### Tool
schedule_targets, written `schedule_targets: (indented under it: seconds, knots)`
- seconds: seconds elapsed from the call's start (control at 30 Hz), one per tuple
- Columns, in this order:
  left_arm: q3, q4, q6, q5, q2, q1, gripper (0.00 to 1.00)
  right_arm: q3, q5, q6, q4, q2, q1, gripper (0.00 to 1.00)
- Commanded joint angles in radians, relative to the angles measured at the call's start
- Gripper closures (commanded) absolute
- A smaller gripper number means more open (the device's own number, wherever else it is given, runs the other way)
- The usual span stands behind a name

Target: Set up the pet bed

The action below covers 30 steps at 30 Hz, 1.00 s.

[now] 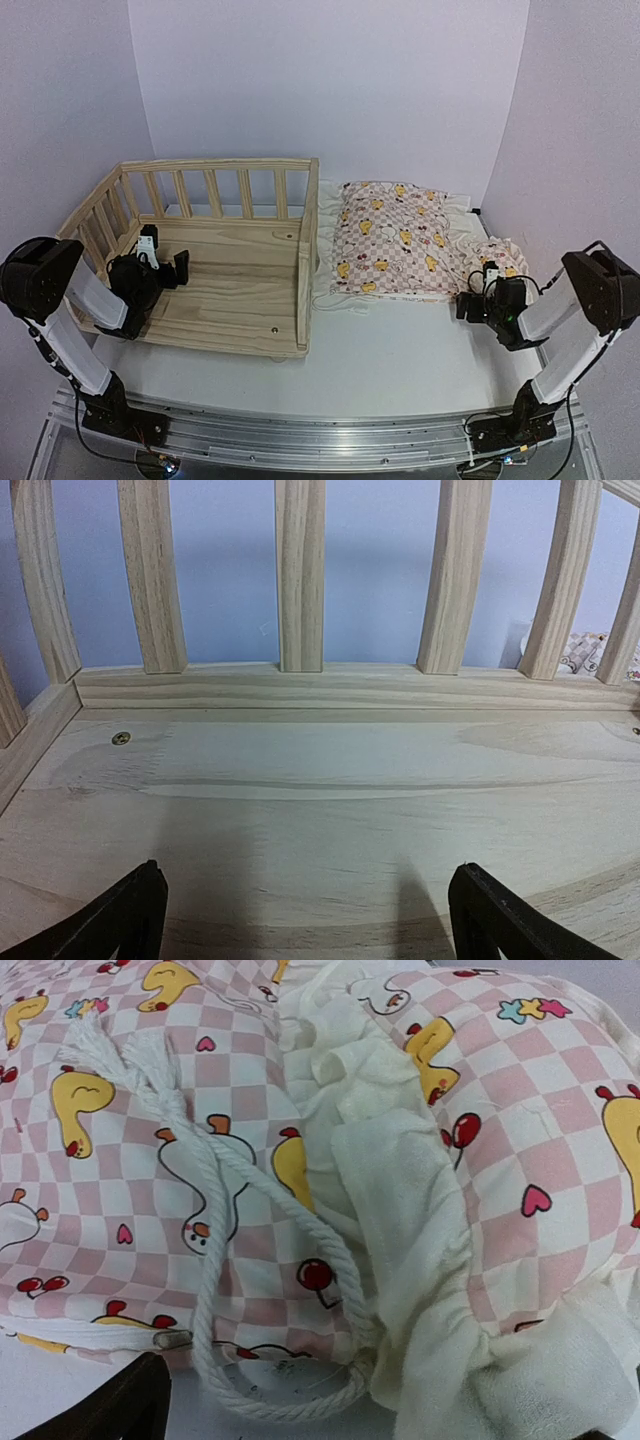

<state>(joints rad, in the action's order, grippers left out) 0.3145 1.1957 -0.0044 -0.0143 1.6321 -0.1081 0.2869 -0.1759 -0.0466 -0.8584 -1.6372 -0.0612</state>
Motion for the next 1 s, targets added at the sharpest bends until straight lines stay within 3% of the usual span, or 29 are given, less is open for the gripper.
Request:
schedule_targets:
  seconds: [0.0, 0.17, 0.3, 0.37, 0.47, 0.57, 0.67, 0.97]
  knots:
    - [0.005, -0.068, -0.033, -0.01, 0.02, 0.003, 0.0, 0.117, -0.171, -0.063, 0.246, 0.144, 0.004, 0.02]
    - [-0.005, -0.064, -0.029, -0.023, -0.017, 0.001, 0.0, 0.223, -0.191, -0.098, 0.386, 0.286, 0.004, 0.02]
    - [0.059, -0.346, -0.046, -0.075, -0.227, 0.001, 0.0, 0.437, -0.064, -0.172, 0.673, 0.272, 0.004, 0.02]
    - [0.103, -0.531, 0.016, -0.027, -0.328, 0.002, 0.0, 0.573, 0.013, -0.22, 0.8, 0.211, 0.003, 0.02]
    - [0.119, -0.696, 0.168, 0.193, -0.499, 0.002, 0.0, 0.759, 0.068, -0.288, 0.98, 0.091, -0.015, 0.03]
    - [0.12, -0.818, 0.241, 0.388, -0.651, 0.0, 0.0, 0.944, -0.007, -0.292, 1.107, -0.031, -0.083, 0.04]
    - [0.162, -0.948, 0.283, 0.486, -0.728, -0.001, 0.0, 1.079, -0.073, -0.307, 1.179, -0.157, -0.131, 0.04]
    - [0.295, -1.156, 0.28, 0.453, -0.76, -0.004, 0.0, 1.544, -0.039, -0.348, 1.217, -0.604, -0.225, 0.03]
